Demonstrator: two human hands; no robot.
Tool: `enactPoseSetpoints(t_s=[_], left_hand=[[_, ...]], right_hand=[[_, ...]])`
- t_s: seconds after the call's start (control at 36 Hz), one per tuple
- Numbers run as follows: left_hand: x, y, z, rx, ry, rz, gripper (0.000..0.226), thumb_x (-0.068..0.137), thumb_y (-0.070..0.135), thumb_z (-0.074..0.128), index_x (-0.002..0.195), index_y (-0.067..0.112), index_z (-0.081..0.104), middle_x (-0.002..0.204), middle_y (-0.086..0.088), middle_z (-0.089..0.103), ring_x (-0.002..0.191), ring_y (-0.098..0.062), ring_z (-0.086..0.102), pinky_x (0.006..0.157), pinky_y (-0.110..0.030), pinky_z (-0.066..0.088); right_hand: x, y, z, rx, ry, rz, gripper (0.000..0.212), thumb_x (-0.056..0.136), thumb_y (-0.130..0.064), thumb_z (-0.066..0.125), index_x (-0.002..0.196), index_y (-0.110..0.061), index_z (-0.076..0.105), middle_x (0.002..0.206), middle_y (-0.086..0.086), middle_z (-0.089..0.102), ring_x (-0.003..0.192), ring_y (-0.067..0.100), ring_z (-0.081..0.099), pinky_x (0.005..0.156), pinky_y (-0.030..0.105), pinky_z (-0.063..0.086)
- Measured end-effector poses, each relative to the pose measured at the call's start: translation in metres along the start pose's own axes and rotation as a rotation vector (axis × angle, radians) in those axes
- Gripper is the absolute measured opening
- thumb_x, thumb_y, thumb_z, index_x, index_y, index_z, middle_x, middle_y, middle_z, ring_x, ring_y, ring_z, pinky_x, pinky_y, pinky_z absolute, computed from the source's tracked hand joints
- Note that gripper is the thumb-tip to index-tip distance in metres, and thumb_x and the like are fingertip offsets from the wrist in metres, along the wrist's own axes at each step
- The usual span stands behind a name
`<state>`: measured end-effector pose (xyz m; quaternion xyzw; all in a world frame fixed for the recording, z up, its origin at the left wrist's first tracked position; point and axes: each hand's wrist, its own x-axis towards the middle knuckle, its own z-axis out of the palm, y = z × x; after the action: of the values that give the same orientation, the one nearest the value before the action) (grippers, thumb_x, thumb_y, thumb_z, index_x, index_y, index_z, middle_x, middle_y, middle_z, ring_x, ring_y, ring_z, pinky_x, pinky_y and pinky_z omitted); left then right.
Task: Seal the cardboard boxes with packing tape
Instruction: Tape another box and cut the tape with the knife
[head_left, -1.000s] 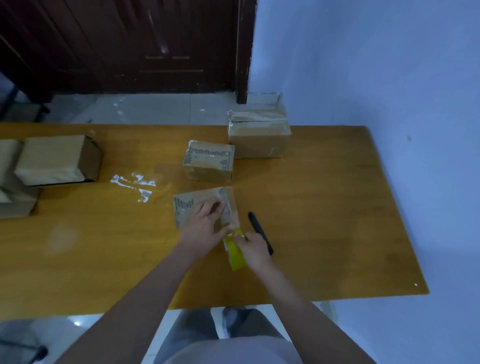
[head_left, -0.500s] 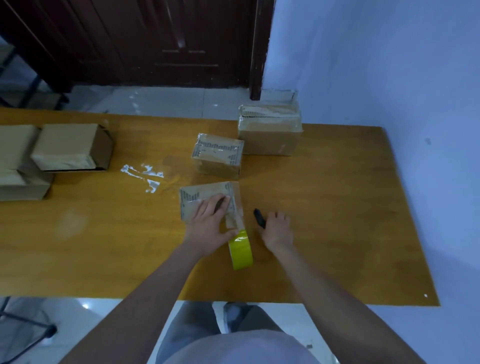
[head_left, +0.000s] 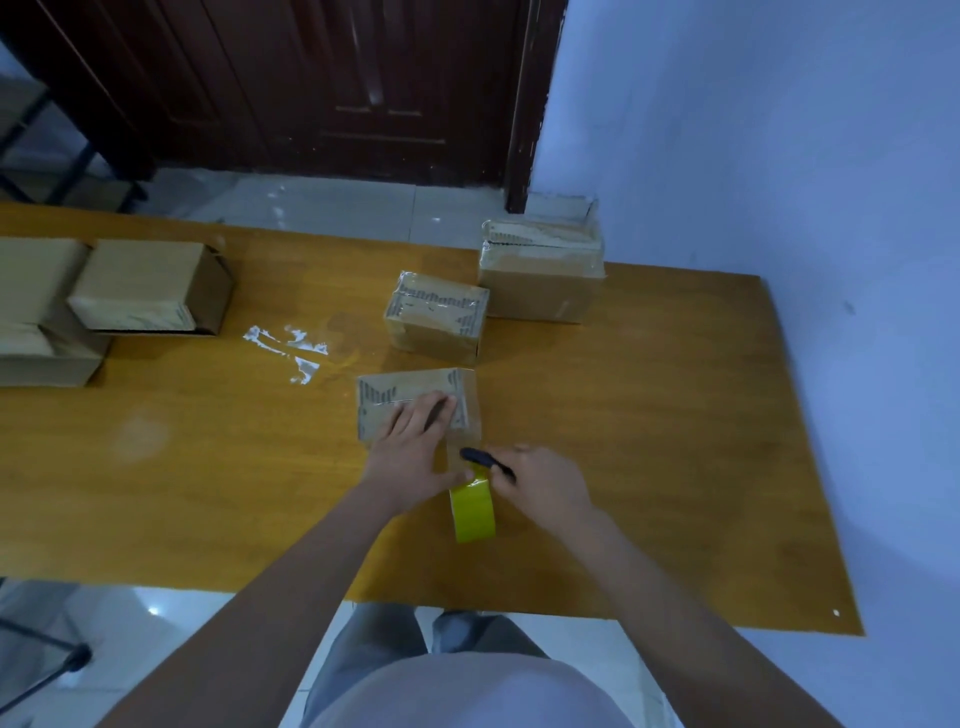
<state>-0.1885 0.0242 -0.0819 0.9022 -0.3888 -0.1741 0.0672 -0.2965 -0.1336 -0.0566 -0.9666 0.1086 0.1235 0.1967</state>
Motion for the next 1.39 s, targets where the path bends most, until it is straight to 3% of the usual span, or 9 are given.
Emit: enactPoseSetpoints(t_s=[0.22,0.36,0.56,0.72,0.86,1.0,1.17,1.31,1.39], left_hand=[[-0.001,0.002,-0.002,0.026,-0.019,-0.014,0.097,0.08,0.077,0.028,0.153,0.023,-0.005,0.159,0.005,-0.004,0.147,-0.012,-0.009,0.116,-0.033,-0.014],[-0.001,0.0,-0.001,0.035,-0.018,-0.002,0.109,0.063,0.084,0.007,0.153,0.024,-0.006,0.159,0.006,-0.004,0.147,-0.012,-0.008,0.115,-0.032,-0.015],[0.0,-0.003,0.003,0.046,-0.008,0.008,0.108,0.063,0.084,0.005,0.152,0.024,-0.009,0.159,0.006,-0.005,0.147,-0.012,-0.008,0.116,-0.033,-0.015],[0.0,-0.004,0.006,0.057,0.007,0.005,0.108,0.062,0.084,0.004,0.151,0.024,-0.013,0.159,0.007,-0.007,0.146,-0.012,-0.01,0.113,-0.031,-0.019],[0.001,-0.002,0.004,-0.002,0.045,0.006,0.112,0.061,0.086,0.011,0.153,0.024,0.0,0.158,0.007,0.005,0.146,-0.013,0.0,0.114,-0.03,-0.015],[0.004,-0.003,0.005,-0.127,0.138,0.021,0.116,0.061,0.094,0.017,0.148,0.019,0.031,0.147,0.002,0.03,0.138,-0.02,0.022,0.116,-0.039,0.009],[0.027,0.002,0.013,-0.18,0.369,-0.087,0.06,0.08,0.065,0.04,0.108,0.016,0.062,0.111,-0.003,0.056,0.104,-0.025,0.043,0.093,-0.038,0.028],[0.027,-0.003,0.022,0.003,0.48,-0.043,0.069,0.093,0.066,0.017,0.099,0.014,0.062,0.101,-0.007,0.061,0.094,-0.025,0.042,0.085,-0.041,0.033],[0.03,-0.007,0.027,0.084,0.517,0.005,0.06,0.093,0.06,0.028,0.099,0.012,0.063,0.104,-0.006,0.06,0.092,-0.027,0.045,0.082,-0.046,0.041]], right_hand=[[0.004,0.006,0.009,-0.036,0.052,0.18,0.03,0.096,-0.03,0.04,0.109,-0.019,0.064,0.094,0.005,0.064,0.082,0.027,0.063,0.056,0.028,0.04],[0.001,0.046,0.023,0.028,-0.005,0.426,0.028,0.099,-0.027,0.039,0.109,-0.014,0.062,0.091,0.006,0.062,0.075,0.024,0.061,0.053,0.029,0.044],[-0.001,0.045,0.047,0.026,0.137,0.43,0.046,0.099,-0.034,0.043,0.136,-0.008,0.042,0.14,0.012,0.029,0.129,0.031,0.029,0.108,0.039,0.031],[0.009,0.0,0.043,0.809,-0.037,0.291,0.037,0.094,-0.042,0.052,0.119,-0.016,0.06,0.136,0.003,0.035,0.131,0.016,0.031,0.107,0.03,0.026],[0.016,-0.005,0.044,0.991,-0.043,0.301,0.005,0.094,-0.024,0.056,0.095,-0.022,0.06,0.114,0.005,0.051,0.107,0.015,0.048,0.077,0.014,0.037],[0.018,-0.009,0.037,1.148,-0.077,0.351,0.013,0.089,-0.013,0.06,0.08,-0.022,0.061,0.088,-0.006,0.061,0.088,0.01,0.056,0.065,0.011,0.04],[0.016,-0.012,0.038,1.176,-0.005,0.375,0.017,0.087,-0.007,0.062,0.073,-0.017,0.061,0.077,-0.001,0.061,0.075,0.007,0.054,0.07,0.018,0.04],[0.007,-0.007,0.039,1.138,-0.048,0.379,0.023,0.086,-0.01,0.065,0.07,-0.027,0.063,0.088,-0.003,0.066,0.089,0.012,0.06,0.086,0.027,0.046],[-0.002,0.002,0.037,1.211,0.029,0.434,0.016,0.087,-0.01,0.064,0.08,-0.024,0.066,0.09,-0.008,0.066,0.086,0.004,0.059,0.076,0.012,0.044]])
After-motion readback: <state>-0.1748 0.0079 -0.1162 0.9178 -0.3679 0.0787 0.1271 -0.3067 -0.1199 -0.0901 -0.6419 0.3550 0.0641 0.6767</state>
